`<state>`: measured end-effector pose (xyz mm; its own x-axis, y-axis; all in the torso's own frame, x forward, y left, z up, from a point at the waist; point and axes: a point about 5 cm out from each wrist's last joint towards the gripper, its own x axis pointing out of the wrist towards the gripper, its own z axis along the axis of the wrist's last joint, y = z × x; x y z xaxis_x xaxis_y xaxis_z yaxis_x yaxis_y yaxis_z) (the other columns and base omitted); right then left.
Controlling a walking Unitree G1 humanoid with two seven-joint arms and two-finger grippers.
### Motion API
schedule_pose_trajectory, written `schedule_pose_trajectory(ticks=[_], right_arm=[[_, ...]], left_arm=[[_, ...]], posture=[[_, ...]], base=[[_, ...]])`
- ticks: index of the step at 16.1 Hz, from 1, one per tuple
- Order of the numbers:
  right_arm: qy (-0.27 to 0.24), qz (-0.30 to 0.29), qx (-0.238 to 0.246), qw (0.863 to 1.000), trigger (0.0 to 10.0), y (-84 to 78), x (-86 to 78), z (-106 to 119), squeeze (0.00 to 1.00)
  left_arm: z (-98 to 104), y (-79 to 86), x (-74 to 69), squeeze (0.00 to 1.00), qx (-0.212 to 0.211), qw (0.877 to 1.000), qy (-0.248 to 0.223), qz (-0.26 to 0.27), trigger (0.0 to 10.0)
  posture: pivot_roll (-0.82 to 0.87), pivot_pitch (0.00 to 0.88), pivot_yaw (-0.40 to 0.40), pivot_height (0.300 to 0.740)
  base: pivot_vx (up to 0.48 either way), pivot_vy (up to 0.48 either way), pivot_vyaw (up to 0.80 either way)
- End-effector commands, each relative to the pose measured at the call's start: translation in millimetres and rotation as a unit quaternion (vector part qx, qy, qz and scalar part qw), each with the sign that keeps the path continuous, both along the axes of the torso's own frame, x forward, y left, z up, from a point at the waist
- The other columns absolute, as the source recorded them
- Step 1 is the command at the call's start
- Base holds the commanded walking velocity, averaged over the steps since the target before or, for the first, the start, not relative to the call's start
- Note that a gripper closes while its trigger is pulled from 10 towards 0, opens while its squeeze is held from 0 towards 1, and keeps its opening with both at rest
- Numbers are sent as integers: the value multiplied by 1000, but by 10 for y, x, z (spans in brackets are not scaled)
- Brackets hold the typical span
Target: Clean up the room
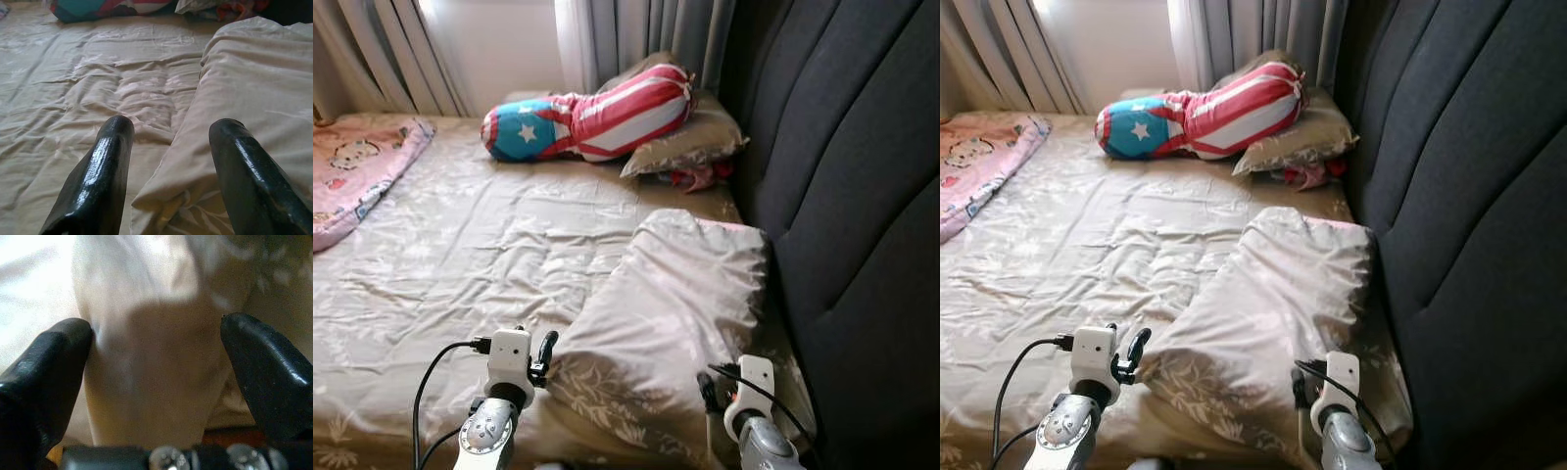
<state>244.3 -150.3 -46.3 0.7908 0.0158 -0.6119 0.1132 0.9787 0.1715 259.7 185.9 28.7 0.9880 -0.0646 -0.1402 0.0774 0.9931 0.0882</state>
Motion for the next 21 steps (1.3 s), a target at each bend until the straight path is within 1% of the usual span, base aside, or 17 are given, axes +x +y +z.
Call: schedule_pose_trajectory(ticks=[1,2,3,4,5,6,9,10,12,13,14,15,17,19,21], right_arm=[[7,-10,8,1000,10000,18,43,17,1000],[6,-12,11,1000,10000,24,47,20,1000],[3,-17,19,1000,10000,46,77,39,906],[8,-16,16,1000,10000,66,100,49,408],[11,-17,19,1000,10000,92,124,61,0],[9,-24,33,999,10000,112,149,78,0],[7,-27,46,999,10000,127,197,109,0],[18,-29,39,999,10000,107,173,85,0],[27,-29,29,999,10000,85,144,60,0],[35,-36,19,999,10000,40,110,32,0],[37,-41,20,998,10000,23,95,22,0],[43,-47,28,998,10000,7,63,-2,0],[59,-41,38,997,10000,19,5,-48,0],[81,-26,54,995,10000,79,-73,-107,0],[86,-22,61,994,10000,102,-90,-120,0]], left_arm=[[51,6,7,0,-1,1000,-7,-4,10000],[58,13,-3,0,-1,1000,-8,-5,10000],[75,30,-26,0,0,1000,-11,-7,10000],[90,50,-36,0,2,1000,-13,-7,10000],[104,70,-51,0,5,1000,-13,-8,10000],[123,82,-75,0,7,1000,-15,-10,10000],[168,110,-129,0,12,1000,-14,-12,10000],[187,134,-183,0,16,1000,-11,-15,10000],[203,156,-227,0,19,1000,-8,-15,10000],[216,176,-263,0,22,1000,-4,-16,10000],[221,182,-277,0,23,1000,-3,-16,10000],[231,189,-304,0,25,1000,0,-18,10000],[254,194,-338,0,26,1000,1,-18,10000],[276,200,-391,0,27,999,5,-20,10000],[279,205,-404,0,28,999,7,-20,10000]], posture=[[28,34,-35,661],[32,37,-34,661],[49,49,-33,661],[58,60,-29,661],[64,71,-25,661],[74,87,-23,661],[84,111,-14,661],[103,137,-4,661],[111,149,1,661],[114,164,8,661],[115,167,9,661],[118,179,13,661],[124,189,16,661],[137,210,22,661],[138,212,23,661]], base=[[0,0,0],[0,0,0],[0,0,0],[0,0,0],[0,0,0],[0,0,0],[0,0,0],[0,0,0],[0,0,0],[0,0,0],[0,0,0],[0,0,0],[0,0,0],[0,0,0],[0,0,0]])
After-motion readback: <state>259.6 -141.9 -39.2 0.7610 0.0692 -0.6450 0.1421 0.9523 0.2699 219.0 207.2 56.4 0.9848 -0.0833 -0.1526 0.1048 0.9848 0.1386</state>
